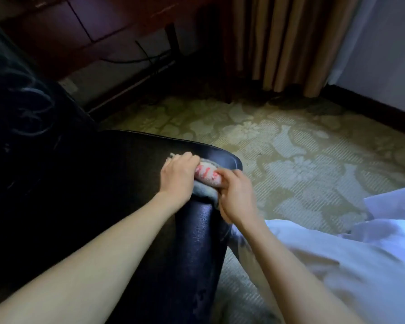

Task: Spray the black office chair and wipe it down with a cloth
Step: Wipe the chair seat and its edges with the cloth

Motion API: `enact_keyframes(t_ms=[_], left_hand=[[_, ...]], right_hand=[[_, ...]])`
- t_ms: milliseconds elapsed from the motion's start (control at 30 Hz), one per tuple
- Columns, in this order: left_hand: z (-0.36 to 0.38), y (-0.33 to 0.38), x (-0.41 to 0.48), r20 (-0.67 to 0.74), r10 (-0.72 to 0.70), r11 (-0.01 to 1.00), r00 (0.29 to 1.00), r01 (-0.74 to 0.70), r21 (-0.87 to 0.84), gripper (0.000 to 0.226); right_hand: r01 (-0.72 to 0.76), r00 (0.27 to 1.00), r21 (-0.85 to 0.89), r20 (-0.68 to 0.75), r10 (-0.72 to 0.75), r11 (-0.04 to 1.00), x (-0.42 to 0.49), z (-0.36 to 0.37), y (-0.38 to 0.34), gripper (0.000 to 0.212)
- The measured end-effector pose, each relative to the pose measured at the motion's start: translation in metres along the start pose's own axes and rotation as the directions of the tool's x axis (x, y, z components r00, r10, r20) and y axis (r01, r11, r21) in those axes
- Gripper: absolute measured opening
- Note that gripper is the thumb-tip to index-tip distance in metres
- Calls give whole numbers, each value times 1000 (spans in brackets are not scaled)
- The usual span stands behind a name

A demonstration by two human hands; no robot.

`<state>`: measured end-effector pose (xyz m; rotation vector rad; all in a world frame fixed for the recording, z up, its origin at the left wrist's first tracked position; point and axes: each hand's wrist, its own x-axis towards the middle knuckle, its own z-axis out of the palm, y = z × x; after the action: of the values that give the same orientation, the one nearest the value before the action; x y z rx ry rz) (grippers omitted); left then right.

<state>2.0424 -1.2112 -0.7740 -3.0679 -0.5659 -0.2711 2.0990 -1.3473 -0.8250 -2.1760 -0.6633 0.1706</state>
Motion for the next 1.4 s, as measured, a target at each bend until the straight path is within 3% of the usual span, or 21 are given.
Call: enact_keyframes(t_ms=[100, 300, 467, 567, 667, 767, 800, 900, 1100, 1200, 1400], left_hand=[[10, 18, 54, 52, 1, 998, 999, -4, 62, 18], [23, 32, 103, 96, 45, 993, 994, -55, 104, 24], [24, 26, 81, 60, 111, 992, 992, -114, 47, 26], [11, 26, 64, 108, 120, 992, 987, -123, 18, 25], [-7, 14, 32, 174, 161, 987, 972, -156, -42, 28], [-25, -10, -19, 216, 166, 982, 962, -141, -128, 56], [-28, -19, -39, 229, 157, 983, 961, -129, -133, 55], [-36, -46, -105, 264, 124, 990, 956, -102, -94, 22], [-64, -70, -231, 273, 170, 974, 947, -121, -190, 14], [-80, -73, -271, 348, 182, 973, 920, -118, -197, 24], [-98, -65, -307, 518, 180, 976, 836, -216, 8, 31]], right_hand=[[-83, 996, 16, -25, 84, 996, 49, -7, 21, 52], [-192, 981, 82, -14, 194, 978, 91, -6, 48, 52], [-165, 979, 41, -113, 168, 985, 67, -2, 47, 52], [-137, 984, 22, -111, 139, 990, 48, -4, 43, 54], [-82, 992, 27, -92, 84, 996, 17, 1, 28, 55], [-19, 998, -3, -62, 19, 1000, -30, 14, 5, 49], [-7, 999, -1, -46, 7, 1000, -49, 18, -5, 48], [21, 1000, 13, -7, -21, 1000, -110, 30, -32, 47], [-8, 996, 35, 92, 4, 999, -240, 52, -73, 49], [-47, 987, 25, 156, 43, 999, -292, 59, -92, 47], [-125, 942, 14, 317, 114, 992, -352, 54, -117, 48]])
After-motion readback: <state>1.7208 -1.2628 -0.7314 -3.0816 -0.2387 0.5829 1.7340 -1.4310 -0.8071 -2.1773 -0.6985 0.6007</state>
